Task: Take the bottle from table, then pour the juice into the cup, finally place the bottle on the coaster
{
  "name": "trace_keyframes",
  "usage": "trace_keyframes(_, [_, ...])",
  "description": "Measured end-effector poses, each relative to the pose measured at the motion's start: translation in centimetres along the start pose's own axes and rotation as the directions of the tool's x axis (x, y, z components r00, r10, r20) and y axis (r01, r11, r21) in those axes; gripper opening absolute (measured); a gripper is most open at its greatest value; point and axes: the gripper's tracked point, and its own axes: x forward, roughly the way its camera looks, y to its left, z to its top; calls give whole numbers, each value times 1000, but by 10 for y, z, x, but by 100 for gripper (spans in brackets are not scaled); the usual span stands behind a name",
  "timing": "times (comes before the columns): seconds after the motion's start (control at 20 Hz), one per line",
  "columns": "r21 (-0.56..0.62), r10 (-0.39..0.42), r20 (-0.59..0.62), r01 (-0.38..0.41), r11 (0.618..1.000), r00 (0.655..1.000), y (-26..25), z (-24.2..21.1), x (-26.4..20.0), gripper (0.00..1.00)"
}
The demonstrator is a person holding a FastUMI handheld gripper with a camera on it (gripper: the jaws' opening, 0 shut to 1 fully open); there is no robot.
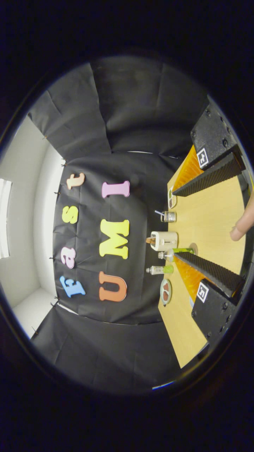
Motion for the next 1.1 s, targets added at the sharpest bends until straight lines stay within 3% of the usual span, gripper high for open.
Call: trace_keyframes(1.1, [20,22,-28,-22,1000,999,-2,-12,5,100])
